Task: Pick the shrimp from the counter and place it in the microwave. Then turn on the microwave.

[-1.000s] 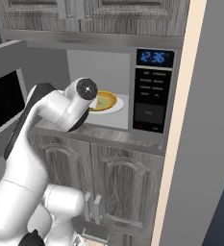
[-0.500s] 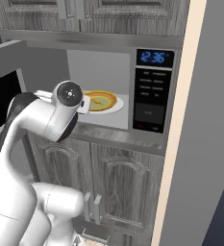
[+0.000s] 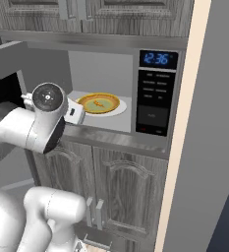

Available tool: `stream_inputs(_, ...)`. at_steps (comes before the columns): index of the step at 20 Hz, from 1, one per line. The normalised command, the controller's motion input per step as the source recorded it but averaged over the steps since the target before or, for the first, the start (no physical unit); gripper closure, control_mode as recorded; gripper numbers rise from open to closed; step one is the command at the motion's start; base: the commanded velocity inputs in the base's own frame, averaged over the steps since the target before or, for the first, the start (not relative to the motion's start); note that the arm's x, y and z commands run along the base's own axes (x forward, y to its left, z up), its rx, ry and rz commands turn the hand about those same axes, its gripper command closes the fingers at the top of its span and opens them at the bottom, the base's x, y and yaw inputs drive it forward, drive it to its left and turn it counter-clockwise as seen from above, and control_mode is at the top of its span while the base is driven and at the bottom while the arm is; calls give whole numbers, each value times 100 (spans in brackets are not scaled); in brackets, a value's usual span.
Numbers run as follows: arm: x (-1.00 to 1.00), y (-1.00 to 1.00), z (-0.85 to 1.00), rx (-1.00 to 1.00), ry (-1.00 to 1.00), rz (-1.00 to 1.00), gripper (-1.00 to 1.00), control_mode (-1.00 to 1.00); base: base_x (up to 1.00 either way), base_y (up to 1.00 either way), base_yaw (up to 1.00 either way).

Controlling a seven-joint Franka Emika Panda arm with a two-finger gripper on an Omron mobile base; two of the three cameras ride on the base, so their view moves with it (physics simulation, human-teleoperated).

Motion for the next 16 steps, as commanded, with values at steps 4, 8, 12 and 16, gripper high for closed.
stream_inputs(4,-49,0,15,10,15,-16,-100,-100,0,0,0)
stream_inputs(8,-62,-2,9,5,0,-12,-100,-100,0,0,0)
stream_inputs(12,-60,0,7,4,0,-16,-100,-100,0,0,0)
stream_inputs(16,-60,0,3,3,-1,-21,-100,-100,0,0,0)
